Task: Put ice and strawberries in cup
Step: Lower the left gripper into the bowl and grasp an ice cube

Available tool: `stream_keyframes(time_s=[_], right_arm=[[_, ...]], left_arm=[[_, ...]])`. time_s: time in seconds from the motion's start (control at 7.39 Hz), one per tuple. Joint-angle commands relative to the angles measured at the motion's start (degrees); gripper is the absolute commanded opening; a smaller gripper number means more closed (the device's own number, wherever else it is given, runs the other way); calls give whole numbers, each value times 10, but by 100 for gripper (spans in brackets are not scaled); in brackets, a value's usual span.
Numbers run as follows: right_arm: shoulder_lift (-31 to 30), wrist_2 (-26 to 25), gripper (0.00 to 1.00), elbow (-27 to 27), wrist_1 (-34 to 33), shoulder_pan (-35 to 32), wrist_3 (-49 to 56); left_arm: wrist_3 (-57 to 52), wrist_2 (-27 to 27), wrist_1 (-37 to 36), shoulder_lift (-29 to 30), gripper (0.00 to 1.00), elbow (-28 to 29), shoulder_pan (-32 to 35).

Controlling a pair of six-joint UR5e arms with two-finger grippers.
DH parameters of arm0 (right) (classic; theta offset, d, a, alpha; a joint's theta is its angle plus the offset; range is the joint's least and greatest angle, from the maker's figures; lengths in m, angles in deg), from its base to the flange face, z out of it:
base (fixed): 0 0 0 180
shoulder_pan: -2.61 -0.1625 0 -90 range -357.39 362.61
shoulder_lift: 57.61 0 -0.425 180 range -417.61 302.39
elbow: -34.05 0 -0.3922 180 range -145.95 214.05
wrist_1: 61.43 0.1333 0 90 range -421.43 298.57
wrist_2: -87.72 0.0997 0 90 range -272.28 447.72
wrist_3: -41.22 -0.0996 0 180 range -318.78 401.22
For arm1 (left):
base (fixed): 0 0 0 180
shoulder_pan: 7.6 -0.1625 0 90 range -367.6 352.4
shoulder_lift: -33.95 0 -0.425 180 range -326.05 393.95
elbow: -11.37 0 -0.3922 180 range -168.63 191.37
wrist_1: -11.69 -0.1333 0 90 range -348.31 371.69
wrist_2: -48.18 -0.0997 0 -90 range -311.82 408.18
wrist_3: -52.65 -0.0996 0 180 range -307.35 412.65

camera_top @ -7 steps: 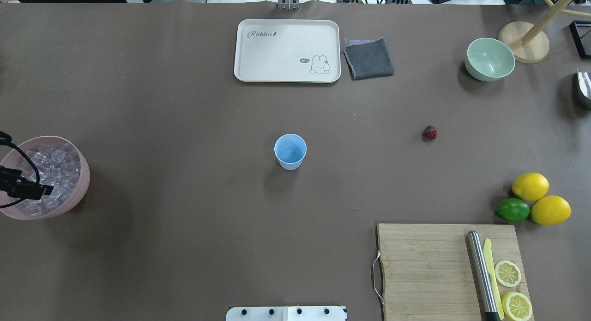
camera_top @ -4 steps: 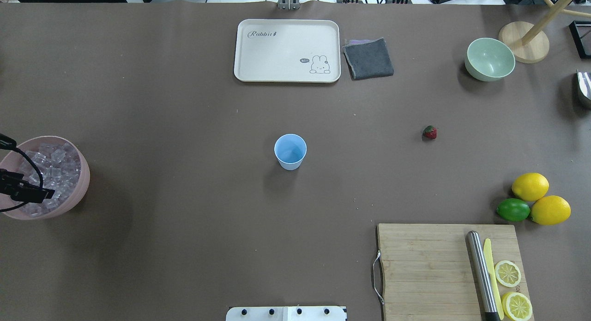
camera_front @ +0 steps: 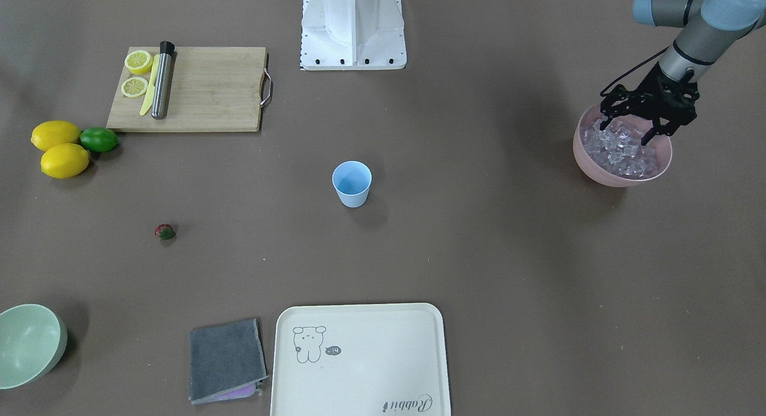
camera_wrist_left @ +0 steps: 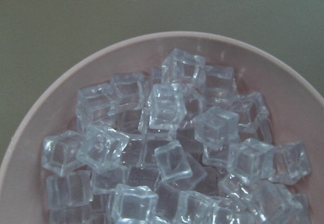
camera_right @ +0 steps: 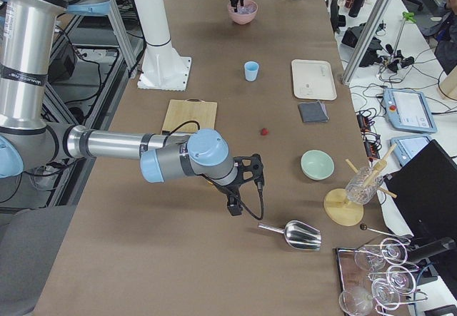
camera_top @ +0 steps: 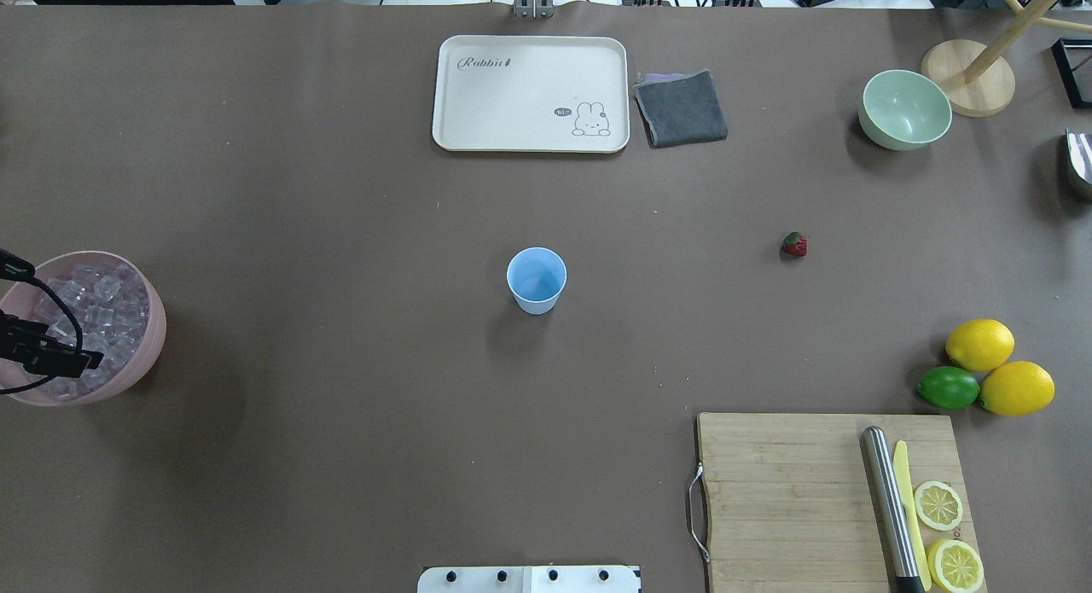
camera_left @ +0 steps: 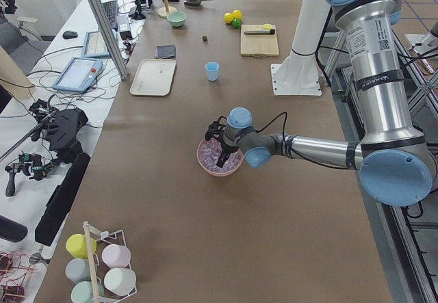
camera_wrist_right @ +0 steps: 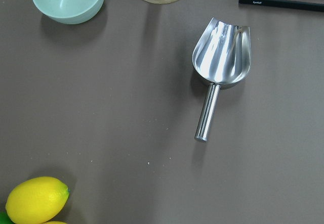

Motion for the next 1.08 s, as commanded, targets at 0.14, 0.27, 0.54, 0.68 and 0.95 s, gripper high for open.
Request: stream_keyframes(time_s=[0.14, 0.27, 0.54, 0.68, 0.95], right_arm=[[0, -1, 100, -1, 0, 0, 1], [0, -2, 100, 0, 0, 0, 1], [0, -2, 100, 0, 0, 0, 1], [0, -2, 100, -1, 0, 0, 1], [0, -2, 100, 0, 1, 0, 1]], left_arm=[[0, 0, 1, 0, 77, 3, -8], [-1, 0, 1, 0, 72, 3, -8], [0, 0, 2, 0, 44, 2, -8], [0, 1, 2, 0, 24, 1, -8], [0, 1, 3, 0, 0, -1, -7]])
